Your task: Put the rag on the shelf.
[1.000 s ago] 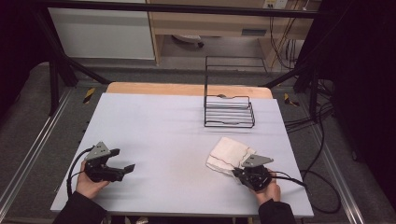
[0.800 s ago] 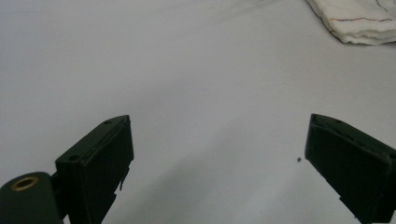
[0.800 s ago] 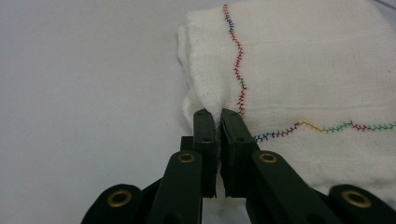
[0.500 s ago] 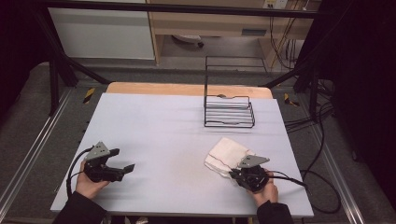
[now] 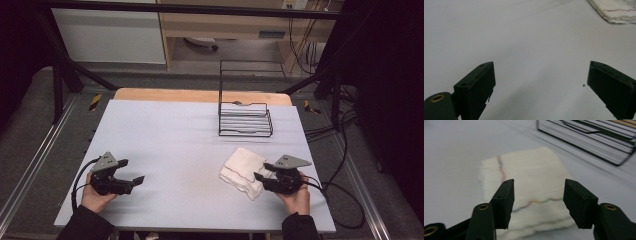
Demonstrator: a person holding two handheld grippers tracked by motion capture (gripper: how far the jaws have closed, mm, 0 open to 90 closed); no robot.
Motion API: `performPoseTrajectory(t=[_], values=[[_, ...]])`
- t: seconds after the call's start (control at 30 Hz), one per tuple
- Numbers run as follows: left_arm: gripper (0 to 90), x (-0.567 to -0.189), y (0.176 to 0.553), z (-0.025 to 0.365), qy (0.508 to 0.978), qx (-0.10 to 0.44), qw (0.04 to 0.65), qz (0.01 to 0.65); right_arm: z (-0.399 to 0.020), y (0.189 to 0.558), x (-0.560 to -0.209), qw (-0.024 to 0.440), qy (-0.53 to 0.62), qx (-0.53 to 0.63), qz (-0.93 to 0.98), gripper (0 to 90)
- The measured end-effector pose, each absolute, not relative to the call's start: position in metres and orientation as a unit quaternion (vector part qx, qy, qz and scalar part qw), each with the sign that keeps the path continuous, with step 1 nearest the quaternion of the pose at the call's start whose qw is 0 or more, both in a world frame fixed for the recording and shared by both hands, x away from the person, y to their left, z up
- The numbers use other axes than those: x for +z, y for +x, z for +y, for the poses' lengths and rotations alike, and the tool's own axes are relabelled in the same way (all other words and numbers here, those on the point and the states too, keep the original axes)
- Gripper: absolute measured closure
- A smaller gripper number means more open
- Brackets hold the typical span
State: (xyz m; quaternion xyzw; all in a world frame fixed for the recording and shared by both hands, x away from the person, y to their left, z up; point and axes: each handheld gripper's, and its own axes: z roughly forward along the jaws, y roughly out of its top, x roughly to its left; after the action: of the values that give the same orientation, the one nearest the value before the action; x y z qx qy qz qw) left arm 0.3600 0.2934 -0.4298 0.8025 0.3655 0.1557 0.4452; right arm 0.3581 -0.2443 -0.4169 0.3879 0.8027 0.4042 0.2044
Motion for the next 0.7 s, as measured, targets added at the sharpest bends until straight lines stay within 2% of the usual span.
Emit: performPoseTrajectory(t=[0.17,0.5,0.6,0.7], values=[[7.7,-0.43,0.361,0.292,0.804,0.154,0.444,0.365,-0.262,0.389,-0.435,0.198,0.425,0.373,0.801,40.2],[7.9,-0.43,0.36,0.288,0.807,0.152,0.442,0.363,-0.263,0.404,-0.448,0.183,0.459,0.358,0.793,46.9],[7.8,-0.43,0.36,0.286,0.807,0.152,0.442,0.361,-0.264,0.409,-0.451,0.152,0.469,0.368,0.788,58.7],[8.0,-0.43,0.361,0.285,0.808,0.151,0.44,0.361,-0.262,0.41,-0.448,0.138,0.466,0.375,0.79,79.8]])
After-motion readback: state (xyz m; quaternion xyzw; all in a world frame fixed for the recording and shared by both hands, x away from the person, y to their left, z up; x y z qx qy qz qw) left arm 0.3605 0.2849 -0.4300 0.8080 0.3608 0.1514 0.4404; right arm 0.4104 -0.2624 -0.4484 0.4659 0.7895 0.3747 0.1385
